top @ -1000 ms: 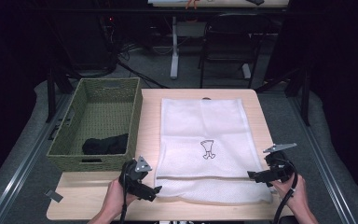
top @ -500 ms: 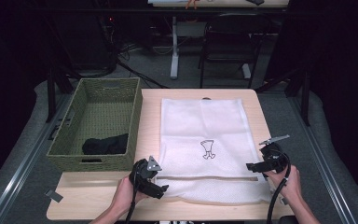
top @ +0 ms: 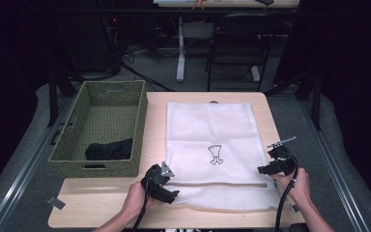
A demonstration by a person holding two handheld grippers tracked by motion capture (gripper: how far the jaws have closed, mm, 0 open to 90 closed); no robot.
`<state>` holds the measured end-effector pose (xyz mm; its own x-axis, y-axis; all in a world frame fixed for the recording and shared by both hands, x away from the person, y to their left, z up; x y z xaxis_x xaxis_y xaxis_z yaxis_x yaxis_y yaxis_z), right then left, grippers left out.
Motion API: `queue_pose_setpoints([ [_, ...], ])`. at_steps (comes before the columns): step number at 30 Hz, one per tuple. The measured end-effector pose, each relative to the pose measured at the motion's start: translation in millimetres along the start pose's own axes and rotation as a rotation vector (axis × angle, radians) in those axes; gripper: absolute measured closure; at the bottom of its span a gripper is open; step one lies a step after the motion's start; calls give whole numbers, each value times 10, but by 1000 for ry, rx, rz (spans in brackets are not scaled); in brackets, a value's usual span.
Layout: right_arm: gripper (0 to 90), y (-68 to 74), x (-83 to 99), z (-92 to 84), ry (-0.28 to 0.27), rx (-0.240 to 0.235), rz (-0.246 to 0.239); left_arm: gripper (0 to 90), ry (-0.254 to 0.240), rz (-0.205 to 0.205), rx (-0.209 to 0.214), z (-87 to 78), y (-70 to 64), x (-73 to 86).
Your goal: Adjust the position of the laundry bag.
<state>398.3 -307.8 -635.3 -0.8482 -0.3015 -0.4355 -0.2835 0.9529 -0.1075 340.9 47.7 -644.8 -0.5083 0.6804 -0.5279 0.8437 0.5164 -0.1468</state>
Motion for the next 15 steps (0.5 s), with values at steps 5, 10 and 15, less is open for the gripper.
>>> queue_pose_setpoints([
  [5, 492, 10, 39, 26, 27, -10, 1, 265, -5, -3, 8, 14, 1, 1],
  [10, 545, -13, 71, 40, 50, 7, 7, 368, -2, -1, -1, 18, 18, 14],
  [15, 617, -1, 80, 43, 56, 4, 13, 454, -17, -8, -5, 24, 15, 21],
])
Point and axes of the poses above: each handheld gripper's, and its own axes: z roughly forward along the jaws, x roughly out of its underside, y roughly to its left, the point moved 10 cm from there along z, roughly forward along the jaws, and after that the axes turned 11 degrees about x, right-handed, at the moved point
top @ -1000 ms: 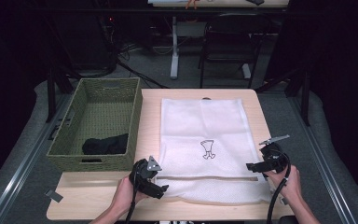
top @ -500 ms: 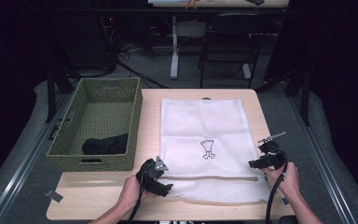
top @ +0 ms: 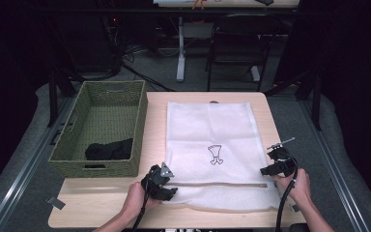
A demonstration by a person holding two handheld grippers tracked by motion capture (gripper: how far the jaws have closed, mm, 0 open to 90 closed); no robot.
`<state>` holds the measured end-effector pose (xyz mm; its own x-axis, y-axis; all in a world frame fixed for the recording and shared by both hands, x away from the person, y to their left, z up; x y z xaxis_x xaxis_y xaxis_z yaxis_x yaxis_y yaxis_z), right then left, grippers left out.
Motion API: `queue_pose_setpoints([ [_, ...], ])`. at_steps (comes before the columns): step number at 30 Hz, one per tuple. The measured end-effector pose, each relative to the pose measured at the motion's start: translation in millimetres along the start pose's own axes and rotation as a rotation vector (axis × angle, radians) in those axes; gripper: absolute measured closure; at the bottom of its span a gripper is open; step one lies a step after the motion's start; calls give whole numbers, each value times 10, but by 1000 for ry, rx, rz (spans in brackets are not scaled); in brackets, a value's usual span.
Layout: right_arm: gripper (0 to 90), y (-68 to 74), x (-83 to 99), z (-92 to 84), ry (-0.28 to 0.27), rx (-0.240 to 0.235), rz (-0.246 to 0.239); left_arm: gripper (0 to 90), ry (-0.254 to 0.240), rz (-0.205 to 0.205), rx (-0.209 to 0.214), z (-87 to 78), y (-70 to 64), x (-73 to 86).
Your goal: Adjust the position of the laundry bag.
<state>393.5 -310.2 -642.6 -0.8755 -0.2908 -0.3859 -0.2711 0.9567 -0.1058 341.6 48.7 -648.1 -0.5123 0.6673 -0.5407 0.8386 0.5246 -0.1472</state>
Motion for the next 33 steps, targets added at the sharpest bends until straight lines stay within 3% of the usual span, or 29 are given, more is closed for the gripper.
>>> queue_pose_setpoints([
  [6, 729, 25, -8, -3, -7, -4, -4, 532, -8, -3, -5, -6, 4, 5],
  [15, 816, 90, -22, -15, -14, 5, -41, 668, -10, 6, -15, -24, 26, 14],
  [25, 830, 167, -58, -7, -14, 14, -81, 739, 13, 15, -20, -51, 35, 39],
  [33, 832, 277, -143, 19, -16, 14, -118, 745, 31, -11, -11, -125, 121, 116],
])
Point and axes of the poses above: each handheld gripper's, and its own axes: z roughly forward along the jaws, x roughly out of its underside, y roughly to its left, the point moved 10 cm from there along z, roughly forward along the jaws, and after that the axes turned 11 degrees about x, right-handed, at the moved point
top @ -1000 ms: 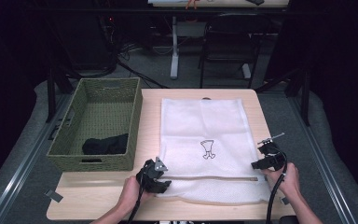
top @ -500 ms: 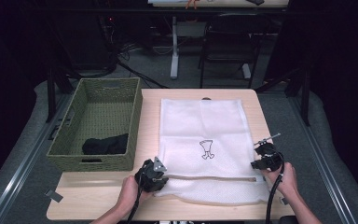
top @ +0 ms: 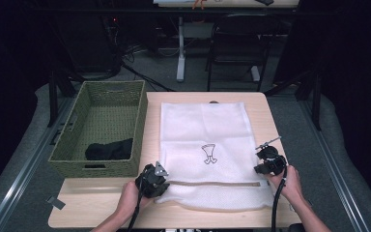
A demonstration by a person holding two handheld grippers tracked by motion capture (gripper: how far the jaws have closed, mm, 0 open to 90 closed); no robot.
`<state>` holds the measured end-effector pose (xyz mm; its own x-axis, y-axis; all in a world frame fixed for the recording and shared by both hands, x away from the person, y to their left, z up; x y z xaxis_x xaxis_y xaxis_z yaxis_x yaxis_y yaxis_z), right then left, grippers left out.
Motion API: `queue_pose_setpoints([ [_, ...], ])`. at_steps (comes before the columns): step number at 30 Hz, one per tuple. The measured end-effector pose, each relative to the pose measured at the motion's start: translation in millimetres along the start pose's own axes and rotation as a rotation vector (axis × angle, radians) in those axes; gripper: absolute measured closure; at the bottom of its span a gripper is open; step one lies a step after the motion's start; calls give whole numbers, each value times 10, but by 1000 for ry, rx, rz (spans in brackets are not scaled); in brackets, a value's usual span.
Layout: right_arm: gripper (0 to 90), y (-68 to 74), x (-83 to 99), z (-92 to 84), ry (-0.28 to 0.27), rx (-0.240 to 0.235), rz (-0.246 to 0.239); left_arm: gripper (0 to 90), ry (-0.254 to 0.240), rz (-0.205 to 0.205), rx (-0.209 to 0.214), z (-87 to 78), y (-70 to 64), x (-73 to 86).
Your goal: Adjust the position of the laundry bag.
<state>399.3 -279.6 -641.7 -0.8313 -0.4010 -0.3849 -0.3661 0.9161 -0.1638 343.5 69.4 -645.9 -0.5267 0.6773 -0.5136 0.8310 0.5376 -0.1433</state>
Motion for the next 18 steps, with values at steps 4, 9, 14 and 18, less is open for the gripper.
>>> queue_pose_setpoints([
  [4, 833, 48, -42, 10, -6, -6, -13, 746, 5, -9, -4, -26, 39, 28],
  [9, 834, 125, -90, 23, -6, -11, -32, 748, 10, -20, -25, -75, 113, 80],
  [14, 835, 235, -182, 44, -11, -26, -48, 749, 14, -45, -38, -133, 184, 154],
  [18, 835, 301, -232, 56, -7, -28, -63, 749, 23, -55, -45, -170, 223, 204],
])
Point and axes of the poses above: each handheld gripper's, and its own axes: z roughly forward along the jaws, x roughly out of its underside, y roughly to its left, the point moved 10 cm from there along z, roughly forward along the jaws, and after that the axes turned 11 degrees about x, right-handed, at the moved point
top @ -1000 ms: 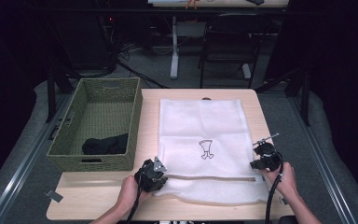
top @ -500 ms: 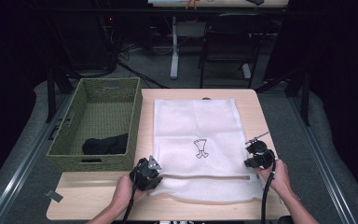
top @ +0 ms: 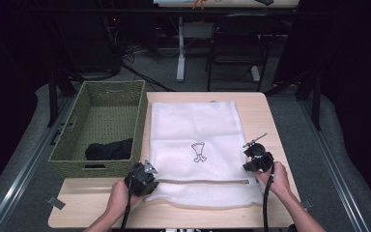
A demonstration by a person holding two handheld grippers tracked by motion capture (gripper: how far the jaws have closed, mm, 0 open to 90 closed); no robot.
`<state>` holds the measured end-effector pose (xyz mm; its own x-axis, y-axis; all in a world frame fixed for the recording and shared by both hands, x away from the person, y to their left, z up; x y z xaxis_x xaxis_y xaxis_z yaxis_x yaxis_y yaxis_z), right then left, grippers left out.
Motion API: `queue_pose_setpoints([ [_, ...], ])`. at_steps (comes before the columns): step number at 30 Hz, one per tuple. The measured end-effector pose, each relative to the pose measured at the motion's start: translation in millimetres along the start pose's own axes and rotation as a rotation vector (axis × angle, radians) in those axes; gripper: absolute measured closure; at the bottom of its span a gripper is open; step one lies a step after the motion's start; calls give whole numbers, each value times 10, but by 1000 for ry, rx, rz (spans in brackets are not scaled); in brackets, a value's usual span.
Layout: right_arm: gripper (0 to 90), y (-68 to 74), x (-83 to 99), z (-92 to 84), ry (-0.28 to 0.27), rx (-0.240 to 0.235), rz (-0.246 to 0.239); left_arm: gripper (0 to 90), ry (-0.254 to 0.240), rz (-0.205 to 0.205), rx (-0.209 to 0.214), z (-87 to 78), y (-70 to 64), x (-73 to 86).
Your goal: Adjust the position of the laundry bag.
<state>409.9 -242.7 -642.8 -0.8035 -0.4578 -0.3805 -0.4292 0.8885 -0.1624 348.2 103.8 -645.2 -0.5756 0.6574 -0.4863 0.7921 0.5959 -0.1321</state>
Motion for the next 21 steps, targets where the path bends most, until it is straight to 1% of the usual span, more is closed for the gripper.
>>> queue_pose_setpoints([
  [3, 835, 62, -43, 10, -3, -19, -5, 748, 7, -5, -10, -30, 41, 37],
  [4, 835, 62, -43, 10, -3, -19, -5, 748, 9, -7, -9, -35, 49, 45],
  [5, 835, 99, -66, 14, -8, -24, -9, 747, 15, -12, -18, -49, 65, 63],
  [7, 835, 113, -72, 14, -7, -24, -10, 746, 23, -32, -28, -67, 87, 88],
  [9, 835, 158, -96, 17, -10, -27, -25, 745, 24, -36, -38, -74, 96, 99],
  [14, 833, 184, -107, 16, -11, -37, -19, 742, 34, -44, -42, -90, 119, 120],
  [15, 833, 194, -106, 14, -14, -47, -15, 739, 38, -45, -47, -94, 125, 122],
  [17, 833, 197, -108, 16, -16, -49, -14, 738, 44, -44, -57, -103, 140, 132],
  [19, 828, 226, -117, 15, -26, -62, -29, 728, 46, -57, -56, -112, 160, 141],
  [21, 826, 232, -119, 15, -30, -65, -31, 721, 51, -56, -56, -123, 171, 147],
])
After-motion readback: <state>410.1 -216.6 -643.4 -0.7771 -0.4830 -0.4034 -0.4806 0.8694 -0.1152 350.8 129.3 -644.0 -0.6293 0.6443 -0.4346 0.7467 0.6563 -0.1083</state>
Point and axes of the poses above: each handheld gripper's, and its own axes: z roughly forward along the jaws, x roughly out of its underside, y roughly to its left, the point moved 10 cm from there along z, roughly forward along the jaws, and after that the axes turned 11 degrees about x, right-handed, at the moved point
